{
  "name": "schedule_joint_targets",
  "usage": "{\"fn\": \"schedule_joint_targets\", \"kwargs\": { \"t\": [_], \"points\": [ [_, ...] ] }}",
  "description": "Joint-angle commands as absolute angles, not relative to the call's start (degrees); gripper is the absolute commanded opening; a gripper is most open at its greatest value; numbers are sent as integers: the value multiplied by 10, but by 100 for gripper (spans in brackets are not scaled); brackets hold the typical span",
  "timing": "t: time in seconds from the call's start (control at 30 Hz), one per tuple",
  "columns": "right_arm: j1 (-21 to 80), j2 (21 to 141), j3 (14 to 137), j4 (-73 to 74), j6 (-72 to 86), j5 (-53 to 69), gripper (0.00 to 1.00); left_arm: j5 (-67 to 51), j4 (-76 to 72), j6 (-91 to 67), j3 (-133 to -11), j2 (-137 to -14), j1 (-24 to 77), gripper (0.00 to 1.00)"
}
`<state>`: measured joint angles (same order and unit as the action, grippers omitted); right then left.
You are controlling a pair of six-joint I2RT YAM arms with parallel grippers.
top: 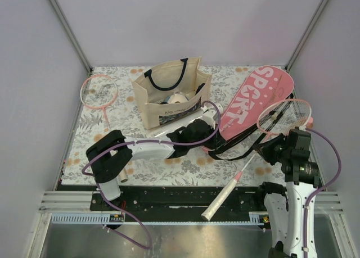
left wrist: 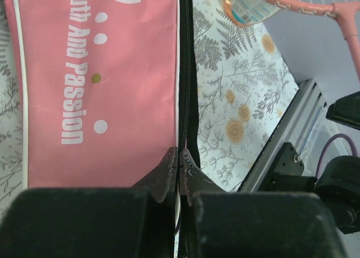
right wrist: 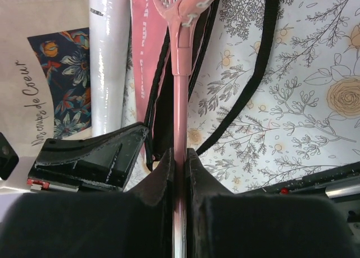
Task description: Pack up the badminton gear
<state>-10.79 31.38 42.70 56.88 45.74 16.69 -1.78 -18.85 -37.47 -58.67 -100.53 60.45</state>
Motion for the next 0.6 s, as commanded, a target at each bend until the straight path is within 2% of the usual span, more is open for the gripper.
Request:
{"fn": "schedule_joint_targets", "kwargs": {
  "t": [0.0,0.17,0.57],
  "points": [
    [-110,301,468,616,482,146,0,-25,-214,-388,-639,-991,594,0],
    [-109,287,447,632,482,185,0,-28,-188,-382,-661,-998,591,0],
    [-110,286,461,666,529,171,0,-45,-196,-426,-664,-1005,566,0]
  ]
}}
